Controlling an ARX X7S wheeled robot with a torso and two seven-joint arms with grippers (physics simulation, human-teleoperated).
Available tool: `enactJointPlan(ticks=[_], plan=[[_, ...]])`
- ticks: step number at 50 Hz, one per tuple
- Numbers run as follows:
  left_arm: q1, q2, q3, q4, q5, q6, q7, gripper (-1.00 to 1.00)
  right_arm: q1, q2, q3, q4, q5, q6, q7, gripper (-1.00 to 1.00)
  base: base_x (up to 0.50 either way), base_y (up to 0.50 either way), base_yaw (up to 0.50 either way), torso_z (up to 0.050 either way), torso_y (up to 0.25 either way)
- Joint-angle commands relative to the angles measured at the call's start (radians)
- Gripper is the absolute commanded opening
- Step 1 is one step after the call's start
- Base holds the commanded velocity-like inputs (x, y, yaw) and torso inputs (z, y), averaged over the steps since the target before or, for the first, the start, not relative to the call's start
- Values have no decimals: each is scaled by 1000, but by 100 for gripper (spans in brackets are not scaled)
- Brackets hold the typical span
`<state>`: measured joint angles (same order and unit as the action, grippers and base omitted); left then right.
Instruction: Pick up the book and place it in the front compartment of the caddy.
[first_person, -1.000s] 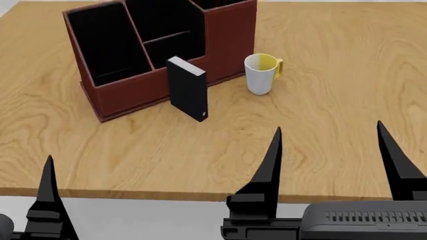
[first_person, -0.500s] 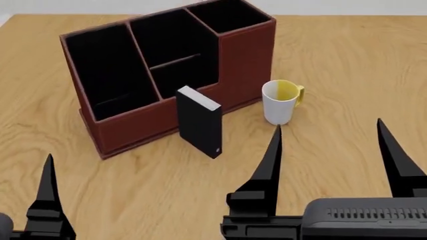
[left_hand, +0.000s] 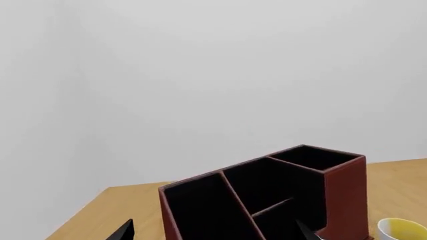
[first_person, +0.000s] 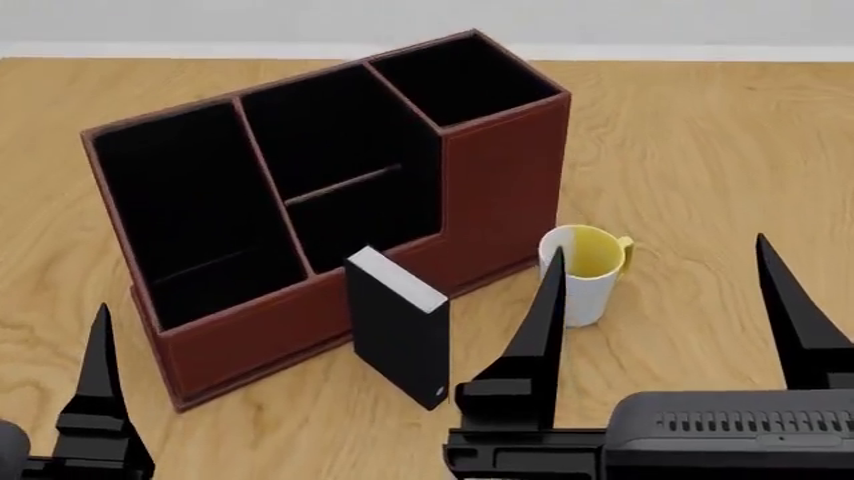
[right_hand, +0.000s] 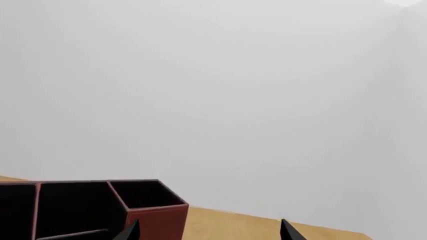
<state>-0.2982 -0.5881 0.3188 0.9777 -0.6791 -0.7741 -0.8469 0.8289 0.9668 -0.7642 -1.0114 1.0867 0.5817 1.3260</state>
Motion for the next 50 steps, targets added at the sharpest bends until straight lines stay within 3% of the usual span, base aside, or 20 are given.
enactJointPlan(ticks=[1, 27, 50], plan=[[-4, 10, -27, 7, 2, 11, 19, 100, 19, -22, 17, 0, -16, 14, -11, 100, 395, 23, 0, 0, 0], [11, -8, -23, 10, 0, 40, 3, 100, 48, -36, -3, 1, 2, 41, 17, 100, 397, 76, 0, 0, 1], [10, -17, -11, -1, 3, 62, -1, 100, 66, -39, -19, 5, 15, 59, 32, 100, 359, 201, 0, 0, 1]])
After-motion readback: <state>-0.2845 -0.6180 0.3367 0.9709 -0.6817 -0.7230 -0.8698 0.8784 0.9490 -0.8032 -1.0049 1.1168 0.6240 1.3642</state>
